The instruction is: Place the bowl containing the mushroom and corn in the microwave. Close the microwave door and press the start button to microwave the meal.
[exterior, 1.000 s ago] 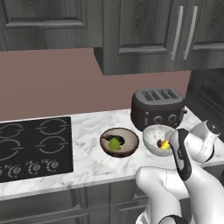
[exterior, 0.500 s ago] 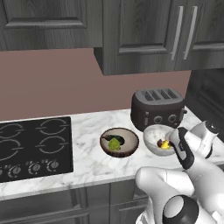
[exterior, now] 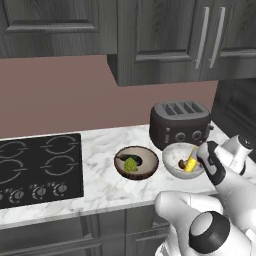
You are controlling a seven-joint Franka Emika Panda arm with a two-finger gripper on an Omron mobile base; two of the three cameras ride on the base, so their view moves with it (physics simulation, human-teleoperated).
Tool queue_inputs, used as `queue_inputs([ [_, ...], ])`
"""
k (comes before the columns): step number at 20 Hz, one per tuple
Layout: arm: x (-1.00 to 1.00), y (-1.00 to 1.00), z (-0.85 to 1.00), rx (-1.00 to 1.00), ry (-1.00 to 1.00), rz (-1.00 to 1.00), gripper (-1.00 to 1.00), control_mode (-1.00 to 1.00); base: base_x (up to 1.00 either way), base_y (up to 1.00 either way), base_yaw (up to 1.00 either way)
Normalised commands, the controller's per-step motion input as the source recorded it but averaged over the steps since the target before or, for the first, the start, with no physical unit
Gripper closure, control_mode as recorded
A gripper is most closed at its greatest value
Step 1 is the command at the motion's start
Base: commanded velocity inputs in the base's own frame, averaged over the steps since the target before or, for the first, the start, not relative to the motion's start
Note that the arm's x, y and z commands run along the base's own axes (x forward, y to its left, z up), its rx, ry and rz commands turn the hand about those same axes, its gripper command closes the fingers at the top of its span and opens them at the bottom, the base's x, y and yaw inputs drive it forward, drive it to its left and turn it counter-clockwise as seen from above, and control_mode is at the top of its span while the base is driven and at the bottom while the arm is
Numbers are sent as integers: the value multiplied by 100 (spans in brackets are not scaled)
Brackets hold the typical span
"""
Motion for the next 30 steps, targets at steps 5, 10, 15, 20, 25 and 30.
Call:
queue_inputs([
  [5,0,8,-2,0,0,0,100,-100,0,0,0],
  [10,-18,3,26,0,0,0,100,-100,0,0,0],
  [15,-65,18,71,0,-6,3,100,-100,0,0,0],
  [20,-85,46,70,-1,-10,1,100,-100,0,0,0],
  [25,-82,30,93,0,-15,0,100,-100,0,0,0],
  [30,-43,0,96,0,-10,-2,100,-100,0,0,0],
])
